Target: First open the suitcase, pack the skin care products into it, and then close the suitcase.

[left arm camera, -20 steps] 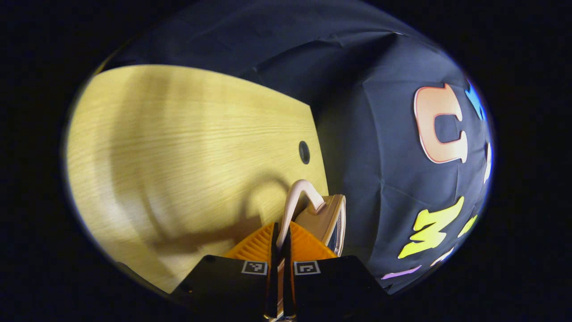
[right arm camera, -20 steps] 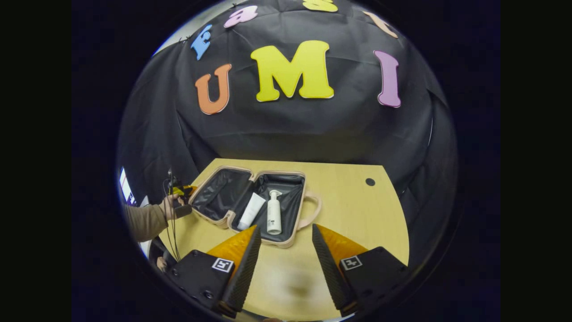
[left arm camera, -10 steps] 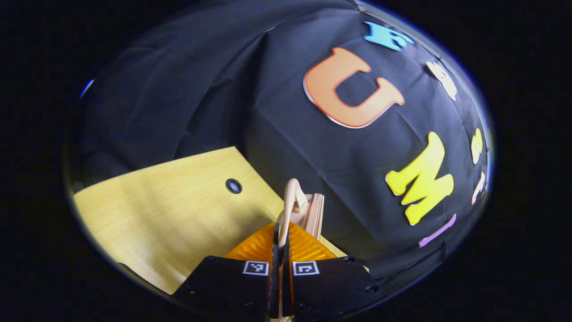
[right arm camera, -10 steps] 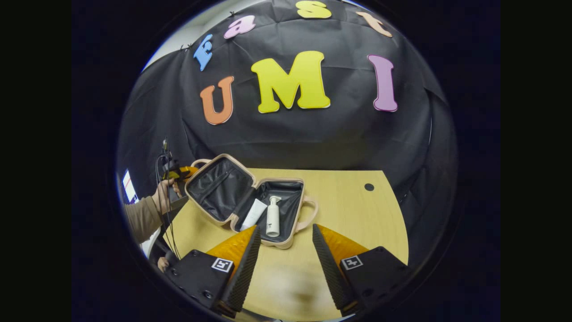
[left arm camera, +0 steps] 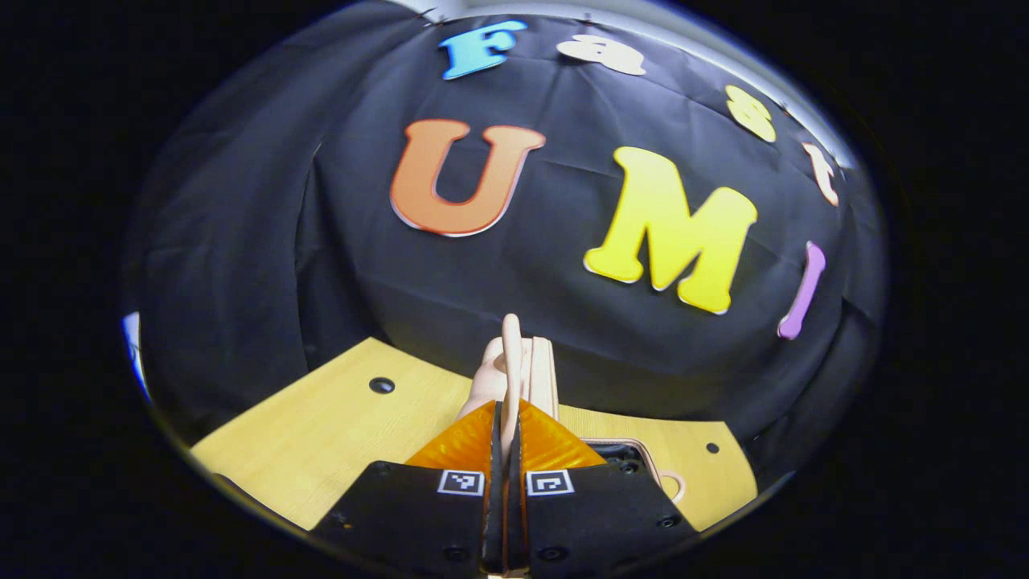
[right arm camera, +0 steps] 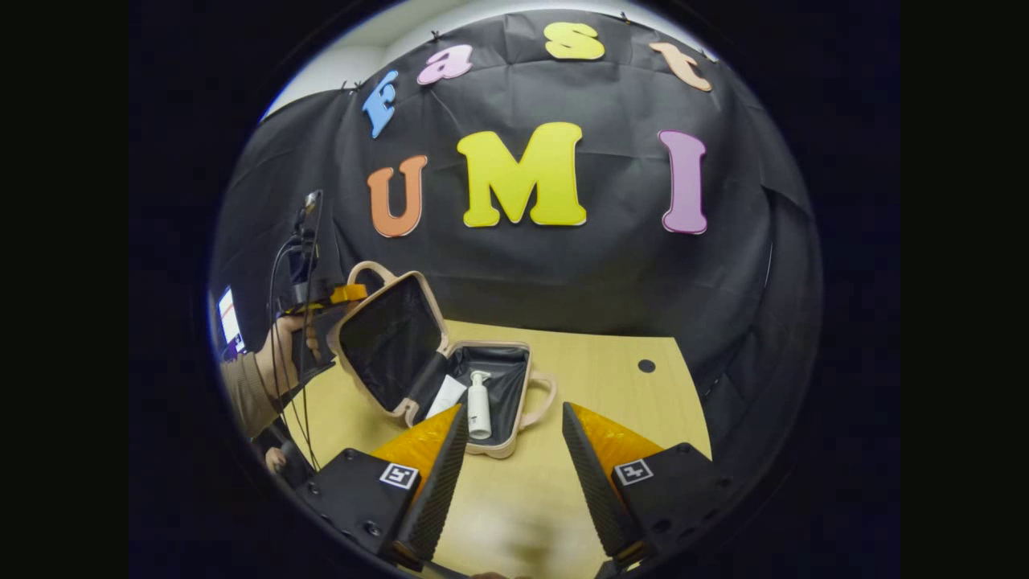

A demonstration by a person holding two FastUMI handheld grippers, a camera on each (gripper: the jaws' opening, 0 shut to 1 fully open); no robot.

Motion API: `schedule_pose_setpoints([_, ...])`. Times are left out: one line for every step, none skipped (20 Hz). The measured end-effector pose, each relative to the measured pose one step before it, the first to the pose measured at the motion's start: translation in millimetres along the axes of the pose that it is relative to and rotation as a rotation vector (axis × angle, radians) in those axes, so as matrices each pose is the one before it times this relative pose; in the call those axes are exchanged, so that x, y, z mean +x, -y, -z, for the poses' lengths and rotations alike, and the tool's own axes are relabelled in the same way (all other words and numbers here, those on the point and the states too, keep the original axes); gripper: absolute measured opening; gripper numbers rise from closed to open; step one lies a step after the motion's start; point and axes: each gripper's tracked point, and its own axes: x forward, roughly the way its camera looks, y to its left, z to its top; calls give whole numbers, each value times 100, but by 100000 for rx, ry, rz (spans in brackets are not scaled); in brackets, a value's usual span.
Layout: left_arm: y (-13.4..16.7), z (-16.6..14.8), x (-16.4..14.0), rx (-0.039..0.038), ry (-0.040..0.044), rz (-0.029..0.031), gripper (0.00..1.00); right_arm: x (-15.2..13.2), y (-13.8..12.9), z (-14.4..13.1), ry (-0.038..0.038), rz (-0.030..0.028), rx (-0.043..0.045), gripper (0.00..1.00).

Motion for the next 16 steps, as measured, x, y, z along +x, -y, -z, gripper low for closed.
schedule_pose_setpoints([1547,29,-19,3779,-33,1007,5,-172,293,-57,266,-423,-6,71])
schedule_pose_setpoints([1625,70,-95,2737,42,1265,5,-251,364,64,245,-201,95,70])
schedule_pose_setpoints([1597,113,-3,1934,-150,693,5,-266,561,17,461,-105,309,72])
schedule_pose_setpoints([1652,245,-2,1302,-24,421,6,-174,589,95,345,192,448,74])
schedule_pose_setpoints([1787,331,221,1224,-417,542,5,-134,600,37,112,382,556,73])
schedule_pose_setpoints([1690,627,109,2114,-718,-629,5,-212,489,203,-192,82,786,74])
schedule_pose_setpoints([1233,641,179,4483,-823,-1568,5,-226,586,264,-265,197,625,73])
schedule_pose_setpoints([1544,651,92,7144,-292,-993,6,-246,807,238,-130,469,312,73])
schedule_pose_setpoints([1858,263,159,6519,-133,457,5,-335,893,486,-115,698,356,73])
schedule_pose_setpoints([2396,720,286,5873,-2022,2235,5,-355,785,461,-207,505,777,72])
schedule_pose_setpoints([1663,1170,227,2443,-1583,1884,5,-355,798,393,-545,210,851,73])
schedule_pose_setpoints([2024,1244,111,2066,-2394,1429,5,-354,802,393,-454,614,527,73])
schedule_pose_setpoints([1634,1052,-9,1332,-2351,1374,5,-426,1012,337,-279,828,448,73])
schedule_pose_setpoints([1691,970,309,1230,-2261,1560,5,-74,1026,459,-108,652,560,72])
schedule_pose_setpoints([1757,1095,457,1496,-3102,974,6,-169,1080,322,-292,838,254,72])
schedule_pose_setpoints([1299,1031,507,2253,-2763,568,5,-177,1095,447,-545,1033,271,73])
